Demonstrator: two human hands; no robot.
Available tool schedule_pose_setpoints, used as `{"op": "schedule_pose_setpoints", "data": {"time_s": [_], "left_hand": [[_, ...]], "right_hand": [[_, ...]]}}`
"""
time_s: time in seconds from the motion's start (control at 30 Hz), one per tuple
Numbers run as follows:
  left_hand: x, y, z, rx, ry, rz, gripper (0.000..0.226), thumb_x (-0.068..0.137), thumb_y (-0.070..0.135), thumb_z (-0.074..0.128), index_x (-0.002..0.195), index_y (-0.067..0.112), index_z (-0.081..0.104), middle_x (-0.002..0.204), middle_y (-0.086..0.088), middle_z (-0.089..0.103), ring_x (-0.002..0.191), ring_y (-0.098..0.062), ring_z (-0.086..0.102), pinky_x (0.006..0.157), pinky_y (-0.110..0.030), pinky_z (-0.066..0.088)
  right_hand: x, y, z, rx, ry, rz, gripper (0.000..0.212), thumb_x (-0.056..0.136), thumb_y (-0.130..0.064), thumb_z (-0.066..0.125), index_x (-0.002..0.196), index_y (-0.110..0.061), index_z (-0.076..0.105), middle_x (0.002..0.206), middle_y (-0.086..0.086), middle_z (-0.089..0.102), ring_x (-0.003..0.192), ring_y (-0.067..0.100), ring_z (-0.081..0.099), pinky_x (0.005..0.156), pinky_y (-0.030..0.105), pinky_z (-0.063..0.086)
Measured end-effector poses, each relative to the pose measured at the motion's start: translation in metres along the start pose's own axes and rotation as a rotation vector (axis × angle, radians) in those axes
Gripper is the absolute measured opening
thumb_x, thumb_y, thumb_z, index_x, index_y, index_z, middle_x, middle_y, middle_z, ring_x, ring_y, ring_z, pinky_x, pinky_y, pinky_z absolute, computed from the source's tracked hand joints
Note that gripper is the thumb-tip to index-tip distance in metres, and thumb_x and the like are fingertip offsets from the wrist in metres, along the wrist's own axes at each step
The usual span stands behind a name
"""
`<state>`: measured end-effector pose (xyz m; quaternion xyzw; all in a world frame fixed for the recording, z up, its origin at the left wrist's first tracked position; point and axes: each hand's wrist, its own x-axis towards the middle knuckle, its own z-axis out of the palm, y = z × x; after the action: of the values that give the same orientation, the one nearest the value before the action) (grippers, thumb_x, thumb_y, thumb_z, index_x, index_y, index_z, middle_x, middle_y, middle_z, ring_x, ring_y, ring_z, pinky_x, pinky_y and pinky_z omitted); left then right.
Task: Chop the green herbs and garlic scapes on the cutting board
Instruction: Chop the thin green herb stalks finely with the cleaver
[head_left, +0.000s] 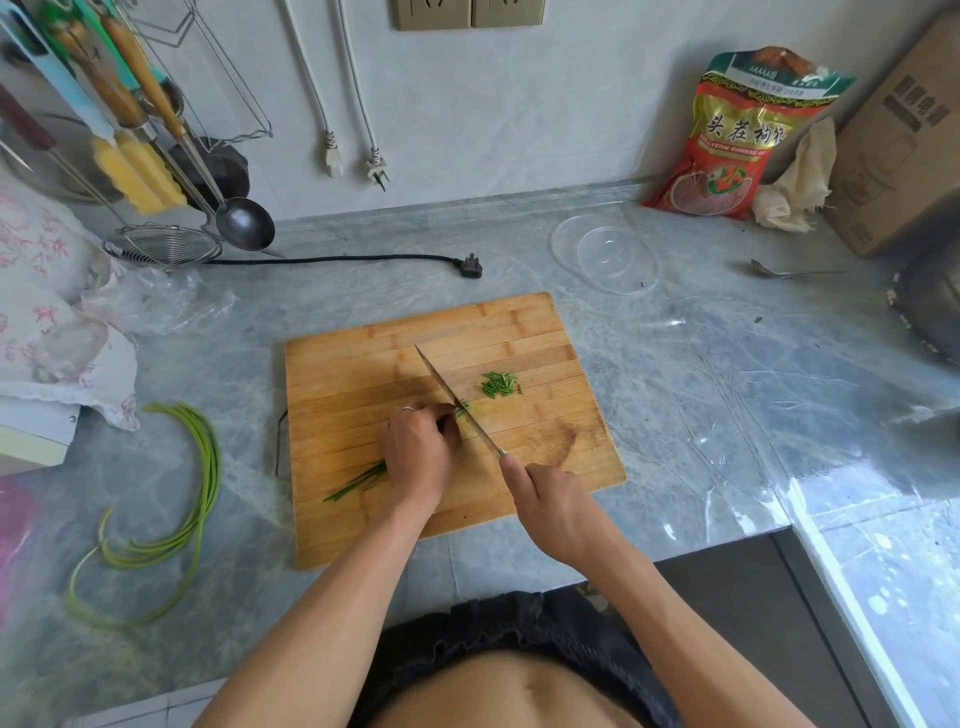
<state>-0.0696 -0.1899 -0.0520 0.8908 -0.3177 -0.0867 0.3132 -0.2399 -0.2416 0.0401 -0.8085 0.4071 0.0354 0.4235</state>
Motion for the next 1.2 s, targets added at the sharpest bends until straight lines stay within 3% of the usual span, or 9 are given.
{"op": "schedule_pose_setpoints", "data": {"time_s": [0.17,0.4,0.5,0.6,0.73,0.9,1.0,1.13,1.2], "left_hand": [[0.001,-0.002,0.001,-0.005,0.015,-0.001,0.02,0.084,0.025,0.059,0.09,0.024,0.078,0.085,-0.005,0.072,0.078,-0.029,0.063,0.067,-0.042,0.051],[0.0,0.0,0.001,0.004,0.048,0.023,0.021,0.084,0.023,0.058,0.089,0.022,0.078,0.084,-0.006,0.07,0.075,-0.029,0.061,0.062,-0.04,0.049],[-0.002,0.003,0.0,0.03,0.055,0.003,0.017,0.084,0.018,0.061,0.086,0.02,0.078,0.08,-0.007,0.068,0.073,-0.03,0.058,0.061,-0.038,0.046],[-0.002,0.006,-0.002,0.033,0.053,-0.012,0.013,0.081,0.014,0.064,0.081,0.018,0.076,0.075,-0.01,0.064,0.071,-0.033,0.056,0.059,-0.037,0.043],[-0.003,0.006,-0.003,0.026,0.055,0.002,0.011,0.081,0.015,0.065,0.076,0.018,0.074,0.072,-0.01,0.062,0.068,-0.034,0.055,0.058,-0.036,0.04],[-0.004,0.003,-0.001,0.091,0.039,0.003,0.01,0.08,0.014,0.065,0.078,0.015,0.074,0.073,-0.009,0.063,0.07,-0.033,0.055,0.06,-0.036,0.042],[-0.006,0.009,-0.003,0.082,0.062,-0.018,0.012,0.08,0.01,0.065,0.077,0.016,0.075,0.074,-0.009,0.062,0.072,-0.032,0.053,0.061,-0.034,0.039],[-0.007,0.011,-0.006,0.079,0.062,0.004,0.015,0.081,0.011,0.065,0.078,0.022,0.075,0.071,-0.006,0.06,0.07,-0.031,0.052,0.06,-0.032,0.034],[-0.008,0.01,-0.006,0.073,0.068,0.01,0.018,0.083,0.009,0.065,0.084,0.022,0.077,0.075,-0.007,0.061,0.074,-0.031,0.053,0.063,-0.033,0.038]], "right_hand": [[-0.003,-0.009,-0.004,-0.012,-0.041,-0.023,0.052,0.105,-0.041,0.031,0.059,-0.019,0.027,0.053,0.004,0.031,0.055,0.024,0.033,0.057,0.035,0.029],[-0.001,-0.008,-0.001,-0.015,-0.022,-0.009,0.058,0.103,-0.048,0.029,0.059,-0.011,0.029,0.052,0.005,0.034,0.052,0.02,0.032,0.053,0.034,0.029],[0.001,-0.007,0.002,-0.053,-0.054,0.012,0.057,0.103,-0.05,0.024,0.066,-0.009,0.039,0.057,0.004,0.04,0.055,0.02,0.037,0.057,0.035,0.033],[0.006,-0.009,0.006,-0.119,-0.085,0.042,0.057,0.101,-0.052,0.019,0.081,-0.01,0.051,0.066,0.004,0.047,0.057,0.016,0.04,0.053,0.026,0.033],[0.012,-0.018,0.008,-0.139,-0.081,-0.035,0.044,0.106,-0.041,0.024,0.067,-0.021,0.03,0.067,0.007,0.041,0.065,0.03,0.044,0.056,0.037,0.027],[0.007,-0.005,0.01,-0.13,-0.084,0.038,0.057,0.101,-0.053,0.02,0.081,-0.009,0.049,0.07,0.007,0.051,0.067,0.026,0.047,0.059,0.035,0.038],[0.015,-0.009,0.008,-0.092,-0.046,0.02,0.055,0.102,-0.052,0.024,0.073,-0.01,0.043,0.066,0.008,0.049,0.063,0.027,0.047,0.059,0.036,0.036],[0.021,-0.014,0.01,-0.13,-0.068,-0.009,0.049,0.104,-0.047,0.022,0.079,-0.011,0.042,0.066,0.004,0.042,0.065,0.028,0.044,0.054,0.031,0.028],[0.015,-0.009,0.007,-0.081,-0.061,0.0,0.047,0.105,-0.044,0.024,0.068,-0.017,0.032,0.068,0.007,0.042,0.065,0.029,0.043,0.058,0.037,0.033]]}}
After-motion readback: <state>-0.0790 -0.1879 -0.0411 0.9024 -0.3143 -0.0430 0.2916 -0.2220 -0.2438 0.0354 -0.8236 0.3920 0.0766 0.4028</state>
